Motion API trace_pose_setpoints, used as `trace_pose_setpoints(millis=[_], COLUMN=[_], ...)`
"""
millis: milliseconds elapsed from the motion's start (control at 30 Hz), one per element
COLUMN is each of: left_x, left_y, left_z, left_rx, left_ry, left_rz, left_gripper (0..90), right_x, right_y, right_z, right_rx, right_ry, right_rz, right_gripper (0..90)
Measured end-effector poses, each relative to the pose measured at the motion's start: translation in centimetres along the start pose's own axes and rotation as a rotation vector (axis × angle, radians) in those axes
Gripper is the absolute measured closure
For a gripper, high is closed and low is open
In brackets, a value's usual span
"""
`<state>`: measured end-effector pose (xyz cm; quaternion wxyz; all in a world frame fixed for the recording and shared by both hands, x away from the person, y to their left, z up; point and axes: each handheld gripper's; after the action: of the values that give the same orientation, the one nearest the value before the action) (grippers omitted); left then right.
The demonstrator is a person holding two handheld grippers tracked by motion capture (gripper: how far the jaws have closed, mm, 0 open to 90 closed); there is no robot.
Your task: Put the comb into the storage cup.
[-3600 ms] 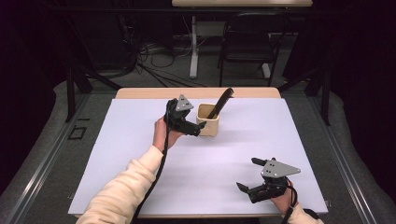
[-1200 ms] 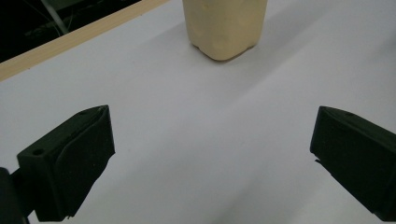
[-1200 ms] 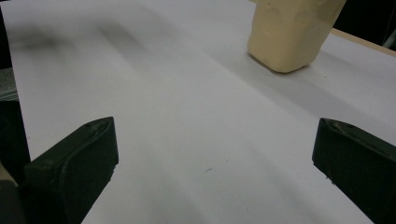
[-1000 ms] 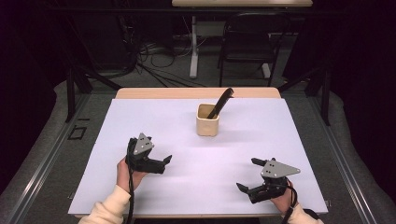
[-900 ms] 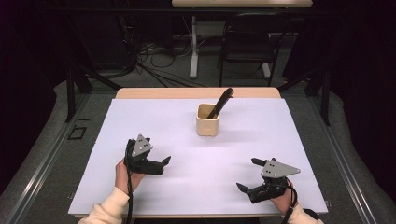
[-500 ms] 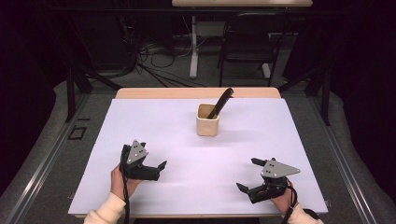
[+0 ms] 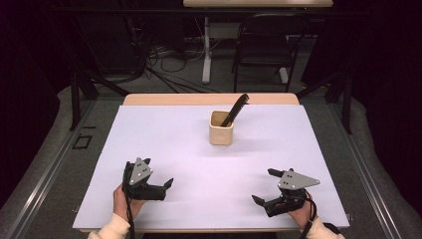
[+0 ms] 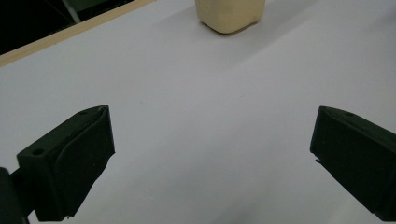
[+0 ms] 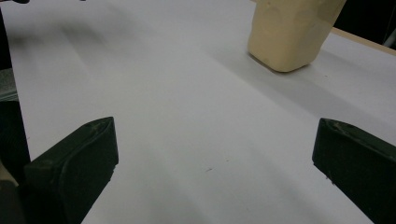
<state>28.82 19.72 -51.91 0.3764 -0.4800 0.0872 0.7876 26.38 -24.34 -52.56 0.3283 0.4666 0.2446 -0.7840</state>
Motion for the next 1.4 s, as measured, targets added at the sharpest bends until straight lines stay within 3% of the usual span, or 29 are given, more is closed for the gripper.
trace_pose_setpoints(millis=[933,1400], left_x=[1.9,2.1], left_y=[1.2,0.9], left_z=[2.9,3.0], left_rx=[-0.025,-0.015], left_ry=[0.0,0.004], left_rz=[0.0,0.014], left_gripper=[0.0,0.0], right_x=[0.0,0.0], right_y=[0.0,0.1], right_z=[-0.1,-0.1], right_rx=[0.002,0.003], right_ry=[-0.004,-0.006], right_rz=[-0.001,0.0], right_gripper=[0.0,0.0])
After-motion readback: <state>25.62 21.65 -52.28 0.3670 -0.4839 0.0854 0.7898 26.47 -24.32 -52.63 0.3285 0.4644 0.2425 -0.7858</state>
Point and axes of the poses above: each handheld gripper's, and its own axes: z roughly backward along the jaws, x roughly out of its underside, y roughly to its right, and after that the axes turned 8 degrees about -z, right-handed
